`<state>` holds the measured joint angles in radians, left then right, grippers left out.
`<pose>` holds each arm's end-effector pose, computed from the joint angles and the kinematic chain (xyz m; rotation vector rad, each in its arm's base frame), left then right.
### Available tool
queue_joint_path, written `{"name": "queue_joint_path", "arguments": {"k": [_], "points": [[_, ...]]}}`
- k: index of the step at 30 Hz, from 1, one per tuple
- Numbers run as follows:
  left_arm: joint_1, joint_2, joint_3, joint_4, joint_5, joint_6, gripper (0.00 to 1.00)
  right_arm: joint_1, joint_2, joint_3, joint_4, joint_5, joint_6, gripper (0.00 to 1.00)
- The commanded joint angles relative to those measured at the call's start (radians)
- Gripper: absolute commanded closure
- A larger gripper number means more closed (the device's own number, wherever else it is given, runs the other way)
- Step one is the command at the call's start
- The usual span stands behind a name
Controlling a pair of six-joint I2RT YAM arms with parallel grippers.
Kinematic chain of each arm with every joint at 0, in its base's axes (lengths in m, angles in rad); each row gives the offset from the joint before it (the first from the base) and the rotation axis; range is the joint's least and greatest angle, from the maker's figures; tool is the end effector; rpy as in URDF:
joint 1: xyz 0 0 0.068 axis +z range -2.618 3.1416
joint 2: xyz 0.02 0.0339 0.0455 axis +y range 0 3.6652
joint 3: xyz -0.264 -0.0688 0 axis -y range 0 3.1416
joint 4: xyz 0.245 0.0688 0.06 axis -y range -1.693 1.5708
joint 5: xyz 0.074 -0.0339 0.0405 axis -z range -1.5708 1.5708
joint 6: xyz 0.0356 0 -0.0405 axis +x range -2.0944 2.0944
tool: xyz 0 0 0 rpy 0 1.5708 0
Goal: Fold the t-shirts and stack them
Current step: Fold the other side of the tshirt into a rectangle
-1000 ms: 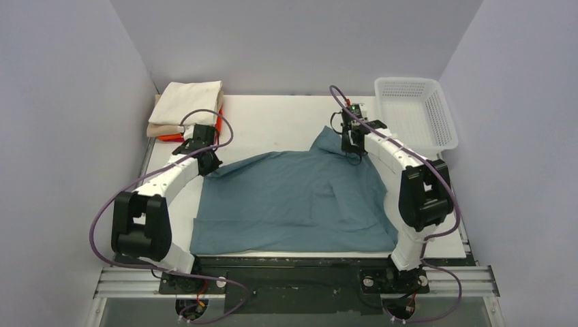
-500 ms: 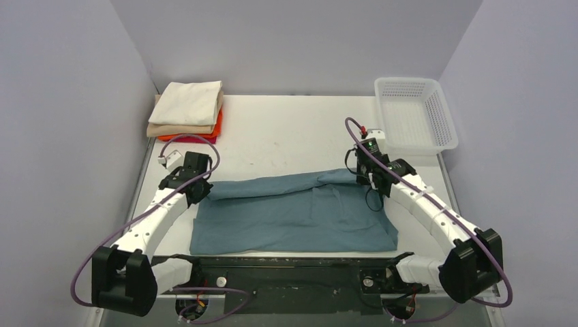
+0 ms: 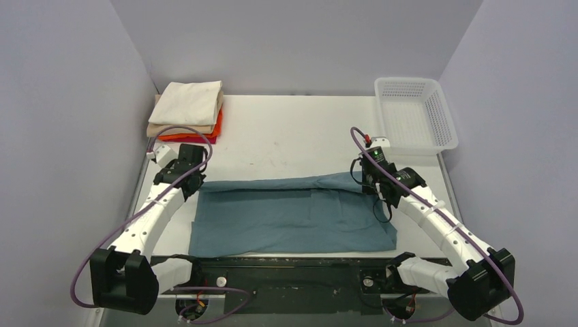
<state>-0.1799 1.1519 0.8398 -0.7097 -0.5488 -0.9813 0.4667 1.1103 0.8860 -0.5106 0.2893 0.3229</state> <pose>0.2185 -0.0209 0.2475 -1.1054 2.1242 0.1931 0.2145 0.0967 0.2815 -0.0166 2.2700 0.0824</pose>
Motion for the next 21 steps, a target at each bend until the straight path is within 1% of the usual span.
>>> {"name": "queue_joint_path", "arguments": {"k": [1, 6, 9, 15, 21], "points": [[0.026, 0.008, 0.083, 0.006, -0.045, 0.019, 1.0, 0.018, -0.016, 0.066, -0.073, 0.009, -0.017, 1.0], [0.026, -0.04, 0.017, 0.062, 0.016, 0.035, 1.0, 0.036, -0.047, 0.071, -0.139, -0.01, -0.03, 1.0], [0.025, -0.054, -0.033, 0.063, 0.035, 0.029, 1.0, 0.055, -0.044, 0.049, -0.148, -0.018, -0.03, 1.0], [0.026, -0.049, -0.09, 0.034, 0.013, 0.003, 1.0, 0.08, -0.031, 0.001, -0.139, -0.016, 0.008, 1.0], [0.026, -0.047, -0.155, 0.041, 0.019, -0.025, 1.0, 0.103, -0.035, -0.079, -0.139, -0.071, 0.044, 1.0]]}}
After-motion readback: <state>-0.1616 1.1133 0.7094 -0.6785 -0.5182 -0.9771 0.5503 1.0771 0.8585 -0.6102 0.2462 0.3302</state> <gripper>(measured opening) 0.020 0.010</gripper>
